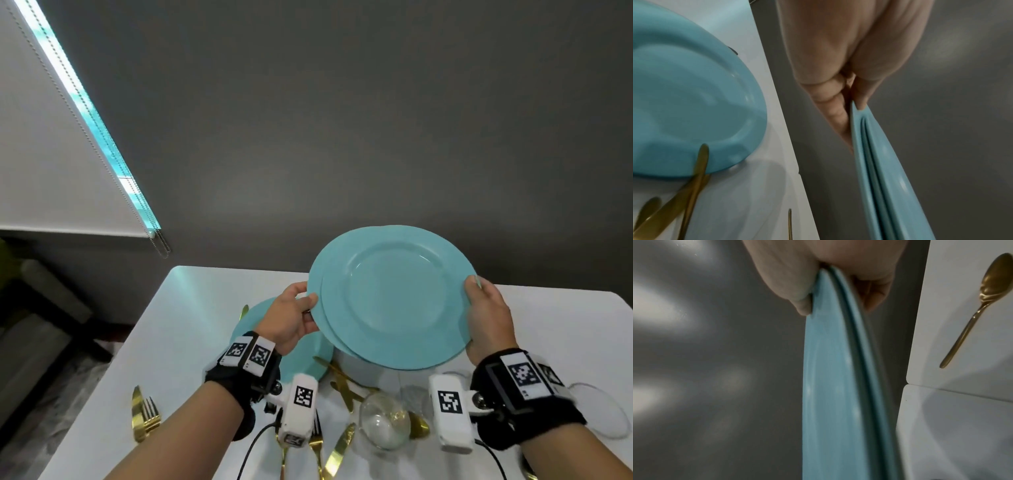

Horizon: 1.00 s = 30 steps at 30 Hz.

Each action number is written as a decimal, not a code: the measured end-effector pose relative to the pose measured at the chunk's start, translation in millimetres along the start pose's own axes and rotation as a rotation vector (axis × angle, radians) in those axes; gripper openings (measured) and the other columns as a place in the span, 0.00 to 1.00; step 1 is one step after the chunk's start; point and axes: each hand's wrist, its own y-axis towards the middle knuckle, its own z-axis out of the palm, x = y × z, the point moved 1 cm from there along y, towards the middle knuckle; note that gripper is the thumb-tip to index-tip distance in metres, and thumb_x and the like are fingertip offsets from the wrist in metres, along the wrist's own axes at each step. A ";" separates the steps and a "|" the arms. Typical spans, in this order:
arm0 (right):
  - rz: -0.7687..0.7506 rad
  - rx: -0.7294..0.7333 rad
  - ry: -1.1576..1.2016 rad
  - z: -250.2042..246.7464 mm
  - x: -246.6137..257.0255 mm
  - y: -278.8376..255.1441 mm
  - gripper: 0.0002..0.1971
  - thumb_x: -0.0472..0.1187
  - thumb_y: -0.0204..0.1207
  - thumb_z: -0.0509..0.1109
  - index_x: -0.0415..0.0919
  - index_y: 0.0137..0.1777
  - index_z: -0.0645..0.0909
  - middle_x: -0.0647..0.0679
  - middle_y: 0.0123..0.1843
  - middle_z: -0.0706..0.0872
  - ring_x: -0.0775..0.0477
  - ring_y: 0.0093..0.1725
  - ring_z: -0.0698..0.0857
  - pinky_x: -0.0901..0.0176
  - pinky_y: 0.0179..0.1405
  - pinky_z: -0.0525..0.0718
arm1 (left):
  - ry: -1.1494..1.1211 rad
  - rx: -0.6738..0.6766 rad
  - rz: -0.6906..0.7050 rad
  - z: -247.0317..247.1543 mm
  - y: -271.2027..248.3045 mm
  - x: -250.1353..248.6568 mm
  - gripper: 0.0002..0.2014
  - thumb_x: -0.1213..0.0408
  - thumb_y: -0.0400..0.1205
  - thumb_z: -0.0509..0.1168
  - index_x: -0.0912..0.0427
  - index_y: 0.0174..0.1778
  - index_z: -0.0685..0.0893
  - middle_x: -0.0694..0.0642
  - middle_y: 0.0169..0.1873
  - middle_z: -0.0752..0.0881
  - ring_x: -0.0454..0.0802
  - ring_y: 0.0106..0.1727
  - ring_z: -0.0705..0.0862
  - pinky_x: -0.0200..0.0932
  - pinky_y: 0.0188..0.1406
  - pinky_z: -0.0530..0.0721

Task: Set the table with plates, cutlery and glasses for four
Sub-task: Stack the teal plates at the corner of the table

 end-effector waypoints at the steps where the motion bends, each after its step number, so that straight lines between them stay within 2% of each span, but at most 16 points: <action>1: 0.017 0.010 -0.005 4.0 -2.7 -6.2 0.17 0.54 0.80 0.60 0.57 0.67 0.77 0.48 0.64 0.81 0.41 0.61 0.79 0.43 0.66 0.79 | -0.011 0.020 0.000 -3.3 -1.9 -0.4 0.08 0.71 0.87 0.53 0.59 0.53 0.77 0.57 0.37 0.90 0.47 0.28 0.89 0.42 0.28 0.89; 2: 0.047 0.012 0.012 7.8 -5.7 -12.1 0.17 0.54 0.81 0.59 0.58 0.69 0.75 0.48 0.64 0.81 0.41 0.61 0.80 0.43 0.63 0.80 | -0.018 0.037 0.000 -7.0 -3.5 -1.2 0.08 0.70 0.87 0.53 0.59 0.53 0.77 0.56 0.35 0.90 0.47 0.27 0.89 0.41 0.28 0.89; 4: 0.099 0.031 0.087 14.1 -11.2 -22.6 0.17 0.49 0.84 0.58 0.54 0.72 0.74 0.49 0.57 0.84 0.44 0.51 0.83 0.51 0.47 0.83 | -0.030 0.061 -0.003 -15.2 -7.2 -3.1 0.08 0.69 0.87 0.53 0.59 0.55 0.77 0.56 0.35 0.90 0.46 0.27 0.88 0.41 0.29 0.89; 5: 0.114 0.039 0.119 17.1 -13.8 -27.8 0.17 0.48 0.85 0.57 0.52 0.71 0.75 0.50 0.53 0.84 0.47 0.46 0.84 0.55 0.40 0.82 | -0.039 0.072 -0.009 -20.5 -8.8 -3.7 0.09 0.68 0.88 0.53 0.59 0.56 0.77 0.56 0.36 0.89 0.46 0.28 0.88 0.42 0.31 0.90; 7: 0.126 0.057 0.130 24.1 -21.9 -37.7 0.15 0.47 0.85 0.57 0.51 0.70 0.76 0.50 0.53 0.84 0.49 0.43 0.83 0.57 0.36 0.80 | -0.062 0.108 -0.035 -35.3 -11.8 -2.9 0.10 0.67 0.88 0.52 0.58 0.59 0.77 0.55 0.36 0.89 0.47 0.30 0.89 0.42 0.33 0.90; 9: 0.124 0.044 0.115 32.1 -30.8 -46.1 0.15 0.47 0.85 0.58 0.52 0.69 0.76 0.48 0.58 0.84 0.46 0.46 0.84 0.56 0.37 0.81 | -0.078 0.159 -0.074 -49.7 -16.1 0.3 0.12 0.65 0.88 0.50 0.57 0.60 0.78 0.55 0.38 0.87 0.47 0.33 0.88 0.42 0.36 0.90; 11: 0.135 0.024 0.103 40.2 -41.0 -51.3 0.15 0.47 0.85 0.58 0.52 0.69 0.76 0.45 0.63 0.83 0.39 0.54 0.84 0.50 0.44 0.84 | -0.024 0.153 -0.132 -65.0 -18.4 4.9 0.14 0.61 0.89 0.48 0.55 0.58 0.80 0.55 0.40 0.85 0.49 0.37 0.85 0.44 0.40 0.87; 13: 0.134 0.002 0.081 48.6 -47.7 -56.3 0.15 0.45 0.85 0.58 0.50 0.69 0.76 0.43 0.66 0.82 0.36 0.61 0.83 0.40 0.55 0.84 | 0.134 0.033 -0.203 -85.1 -17.3 13.7 0.14 0.59 0.88 0.50 0.56 0.51 0.81 0.55 0.40 0.83 0.50 0.37 0.82 0.44 0.41 0.84; 15: 0.121 -0.019 0.072 54.4 -50.1 -60.4 0.15 0.44 0.85 0.58 0.49 0.70 0.75 0.42 0.68 0.81 0.35 0.63 0.82 0.36 0.62 0.81 | 0.342 -0.171 -0.277 -112.0 -8.7 26.3 0.11 0.61 0.86 0.55 0.60 0.44 0.80 0.58 0.42 0.80 0.52 0.36 0.80 0.46 0.41 0.83; 16: 0.117 -0.032 0.073 56.0 -50.6 -61.3 0.16 0.44 0.85 0.58 0.49 0.71 0.74 0.42 0.68 0.81 0.35 0.63 0.82 0.38 0.61 0.81 | 0.512 -0.253 -0.305 -124.6 -3.5 33.8 0.10 0.62 0.84 0.57 0.63 0.47 0.82 0.60 0.44 0.80 0.54 0.39 0.82 0.48 0.46 0.84; 18: 0.107 -0.055 0.078 57.5 -46.5 -64.1 0.16 0.45 0.85 0.58 0.49 0.72 0.74 0.44 0.66 0.81 0.38 0.58 0.82 0.44 0.55 0.83 | 0.866 -0.371 -0.389 -145.6 5.2 49.9 0.18 0.61 0.82 0.59 0.69 0.61 0.80 0.62 0.52 0.81 0.60 0.56 0.84 0.49 0.60 0.83; 20: 0.094 -0.063 0.096 56.6 -40.5 -65.3 0.17 0.44 0.86 0.57 0.49 0.72 0.73 0.44 0.64 0.81 0.40 0.55 0.81 0.49 0.49 0.81 | 1.009 -0.445 -0.439 -156.0 9.4 62.5 0.21 0.60 0.80 0.60 0.68 0.67 0.77 0.62 0.62 0.80 0.59 0.65 0.81 0.47 0.65 0.80; 22: 0.077 -0.059 0.104 54.6 -32.5 -67.9 0.17 0.45 0.86 0.57 0.49 0.73 0.72 0.46 0.61 0.80 0.41 0.54 0.81 0.55 0.42 0.80 | 1.007 -0.468 -0.479 -157.8 12.8 73.6 0.21 0.61 0.78 0.62 0.68 0.65 0.76 0.62 0.64 0.80 0.58 0.64 0.81 0.46 0.64 0.81; 25: 0.060 -0.065 0.100 51.5 -26.8 -68.4 0.17 0.45 0.86 0.57 0.47 0.73 0.72 0.46 0.62 0.80 0.42 0.54 0.80 0.60 0.35 0.79 | 0.908 -0.525 -0.506 -161.3 22.4 87.4 0.22 0.61 0.75 0.67 0.68 0.62 0.77 0.64 0.61 0.83 0.60 0.59 0.84 0.45 0.55 0.84; 28: 0.059 -0.077 0.099 50.1 -30.4 -65.7 0.18 0.44 0.86 0.57 0.46 0.74 0.72 0.44 0.66 0.81 0.41 0.55 0.81 0.56 0.43 0.80 | 0.926 -0.513 -0.513 -162.5 24.3 90.2 0.24 0.58 0.70 0.68 0.64 0.60 0.76 0.62 0.57 0.85 0.60 0.58 0.84 0.49 0.61 0.83; 30: 0.059 -0.072 0.088 50.0 -33.2 -64.6 0.17 0.43 0.86 0.56 0.46 0.74 0.73 0.45 0.63 0.81 0.41 0.55 0.80 0.53 0.47 0.79 | 0.971 -0.490 -0.548 -162.7 23.2 86.7 0.24 0.54 0.70 0.67 0.61 0.59 0.74 0.59 0.57 0.84 0.58 0.59 0.83 0.49 0.63 0.80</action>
